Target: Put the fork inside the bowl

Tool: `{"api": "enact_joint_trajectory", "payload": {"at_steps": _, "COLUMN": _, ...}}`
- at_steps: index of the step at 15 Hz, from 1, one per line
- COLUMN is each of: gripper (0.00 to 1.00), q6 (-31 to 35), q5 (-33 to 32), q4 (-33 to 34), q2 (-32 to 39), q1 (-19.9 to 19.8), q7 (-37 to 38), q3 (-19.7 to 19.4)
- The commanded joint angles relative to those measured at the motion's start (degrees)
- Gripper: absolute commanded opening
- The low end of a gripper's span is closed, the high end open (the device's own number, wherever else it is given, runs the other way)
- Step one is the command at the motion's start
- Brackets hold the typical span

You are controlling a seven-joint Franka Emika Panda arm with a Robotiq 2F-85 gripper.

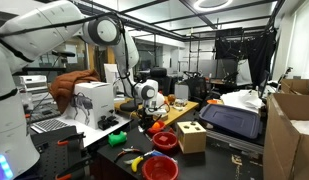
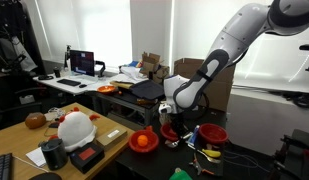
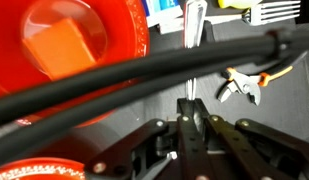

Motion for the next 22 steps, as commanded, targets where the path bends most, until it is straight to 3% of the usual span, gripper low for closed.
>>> {"api": "enact_joint_trajectory", "payload": {"at_steps": 1, "gripper": 0.02, "q6": -1.0, "q5": -0.5, "q4": -4.2, "q2": -4.9, "q1": -0.8, "q7": 2.3, "q3": -2.3}}
{"api": "enact_joint_trajectory", "payload": {"at_steps": 15, "gripper": 0.02, "q6": 0.5, "q5": 0.1, "q4": -15.9, "q2": -13.2, "q1": -9.3, "q7": 12.9, "q3": -9.7}}
{"api": "enact_joint_trajectory", "payload": {"at_steps": 22, "gripper": 0.02, "q6": -0.9, "q5": -2.8, "q4": -17.1, "q2": -12.2, "q1": -9.4, "q7": 20.3, "q3": -14.1}}
